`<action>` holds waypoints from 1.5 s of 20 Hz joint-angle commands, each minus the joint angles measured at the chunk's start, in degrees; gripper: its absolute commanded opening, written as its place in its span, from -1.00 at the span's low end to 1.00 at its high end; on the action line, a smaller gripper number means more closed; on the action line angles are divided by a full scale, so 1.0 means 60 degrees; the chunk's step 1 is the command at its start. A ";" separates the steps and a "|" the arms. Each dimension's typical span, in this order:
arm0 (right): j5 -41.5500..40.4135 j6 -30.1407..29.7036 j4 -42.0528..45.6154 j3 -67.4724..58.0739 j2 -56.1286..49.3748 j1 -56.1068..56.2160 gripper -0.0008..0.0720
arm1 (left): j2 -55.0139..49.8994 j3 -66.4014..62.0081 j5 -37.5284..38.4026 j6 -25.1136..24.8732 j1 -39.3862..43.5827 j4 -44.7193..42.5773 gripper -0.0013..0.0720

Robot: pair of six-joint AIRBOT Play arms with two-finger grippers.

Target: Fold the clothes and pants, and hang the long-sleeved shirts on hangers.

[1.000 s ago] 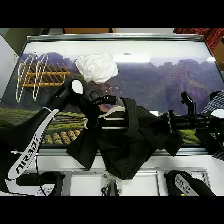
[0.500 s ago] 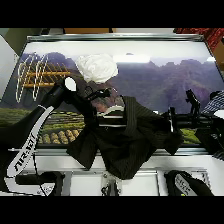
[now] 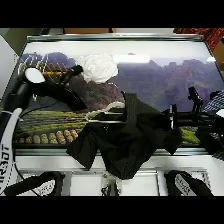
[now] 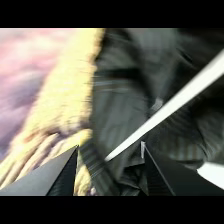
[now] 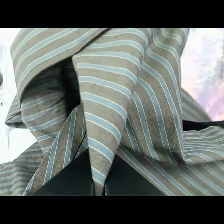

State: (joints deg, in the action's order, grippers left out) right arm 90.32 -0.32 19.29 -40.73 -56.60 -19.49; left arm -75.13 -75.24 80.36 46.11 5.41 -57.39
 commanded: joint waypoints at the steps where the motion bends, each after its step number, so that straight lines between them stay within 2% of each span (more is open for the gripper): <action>1: -0.0372 0.0670 -0.0018 -0.0506 0.0248 -0.0004 -0.97 | 0.0958 0.0091 -0.0397 0.2699 -0.1286 -0.0004 0.14; 3: -0.0765 0.0860 -0.0022 -0.0772 0.0510 -0.0004 -0.97 | 0.1410 0.0852 -0.0430 0.3836 -0.1570 0.0033 0.15; 5: -0.1133 0.1060 -0.0168 -0.0856 0.0758 -0.0004 -0.97 | 0.1759 0.2127 -0.0535 0.5359 -0.1457 0.0510 0.15; 6: -0.1279 0.1067 -0.0248 -0.0856 0.0871 -0.0004 -0.97 | 0.1843 0.2776 -0.0721 0.5665 -0.1286 0.0907 0.16; 7: -0.1366 0.1067 -0.0270 -0.0860 0.0958 -0.0004 -0.97 | 0.1854 0.3421 -0.0969 0.5679 -0.1031 0.1421 0.44; 8: -0.1428 0.1075 -0.0266 -0.0856 0.1024 -0.0004 -0.97 | 0.1814 0.3971 -0.1246 0.5683 -0.0732 0.1920 1.00; 10: -0.1570 0.1344 -0.0266 -0.0860 0.1115 -0.0004 -0.97 | 0.1530 0.4860 -0.2022 0.5737 -0.0004 0.3013 1.00; 13: -0.1676 0.1468 -0.0270 -0.0863 0.1228 -0.0004 -0.97 | 0.1078 0.5821 -0.3537 0.6280 0.1096 0.4441 0.99; 16: -0.2033 0.1705 -0.0266 -0.0863 0.1475 -0.0004 -0.97 | 0.0798 0.6291 -0.4189 0.6550 0.1854 0.5351 0.99; 23: -0.2058 0.1708 -0.0262 -0.0863 0.1770 -0.0004 -0.97 | 0.0113 0.6280 -0.5009 0.8178 0.2397 0.5359 0.99; 26: -0.2058 0.1708 -0.0262 -0.0863 0.1770 0.0000 -0.97 | -0.0113 0.6284 -0.4710 0.8411 0.2550 0.5359 1.00; 30: -0.2058 0.1708 -0.0262 -0.0863 0.1770 0.0007 -0.97 | -0.0146 0.6266 -0.5042 0.9049 0.3133 0.5359 0.99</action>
State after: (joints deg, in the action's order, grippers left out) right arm 77.95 9.93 17.72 -45.87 -46.04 -19.49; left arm -75.61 -37.60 51.35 97.47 22.15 -25.41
